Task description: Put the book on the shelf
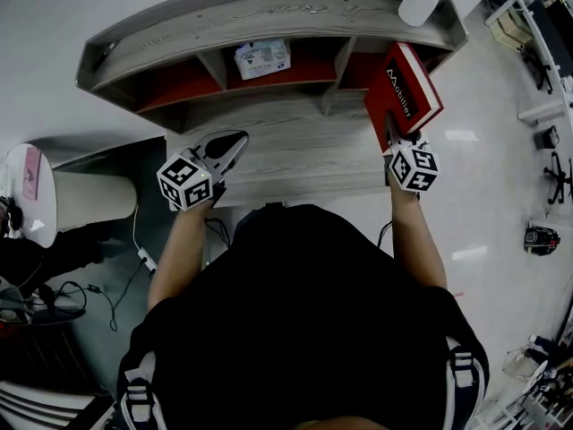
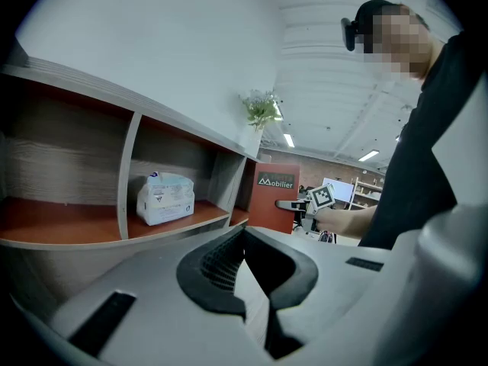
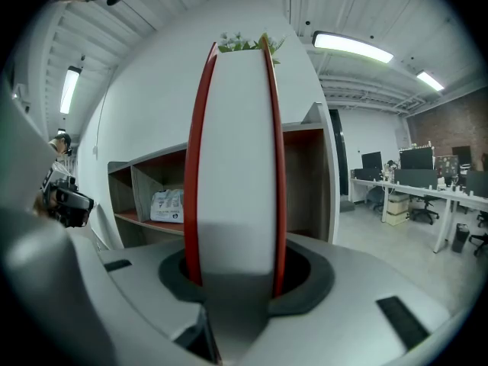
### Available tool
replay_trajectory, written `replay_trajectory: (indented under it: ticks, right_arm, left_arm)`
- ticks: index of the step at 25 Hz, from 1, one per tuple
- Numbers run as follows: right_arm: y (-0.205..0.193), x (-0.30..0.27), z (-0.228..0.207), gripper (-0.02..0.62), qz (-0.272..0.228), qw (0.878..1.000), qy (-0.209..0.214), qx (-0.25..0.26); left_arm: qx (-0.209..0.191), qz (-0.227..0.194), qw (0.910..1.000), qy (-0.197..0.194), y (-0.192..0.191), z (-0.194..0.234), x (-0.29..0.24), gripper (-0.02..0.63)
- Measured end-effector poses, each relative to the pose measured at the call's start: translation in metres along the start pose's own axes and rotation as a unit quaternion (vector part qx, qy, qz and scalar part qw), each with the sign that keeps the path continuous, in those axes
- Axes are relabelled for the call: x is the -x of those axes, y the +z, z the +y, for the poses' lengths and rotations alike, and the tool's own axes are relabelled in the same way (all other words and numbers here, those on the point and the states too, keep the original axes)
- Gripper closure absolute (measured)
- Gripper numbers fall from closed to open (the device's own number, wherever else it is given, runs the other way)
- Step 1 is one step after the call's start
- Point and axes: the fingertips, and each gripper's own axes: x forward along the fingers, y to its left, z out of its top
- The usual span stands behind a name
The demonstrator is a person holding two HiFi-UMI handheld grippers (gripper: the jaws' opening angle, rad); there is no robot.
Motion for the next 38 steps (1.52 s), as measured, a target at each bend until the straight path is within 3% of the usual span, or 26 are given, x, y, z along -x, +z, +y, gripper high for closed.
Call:
replay_trajectory:
  ticks: [38]
  right_arm:
    - [0.012,-0.059,-0.004,0.43,0.001,1.0,-0.009,0.005]
  left_arm:
    - [0.01,0.015,0.9998,0.0,-0.002,0.039,-0.008,0.586]
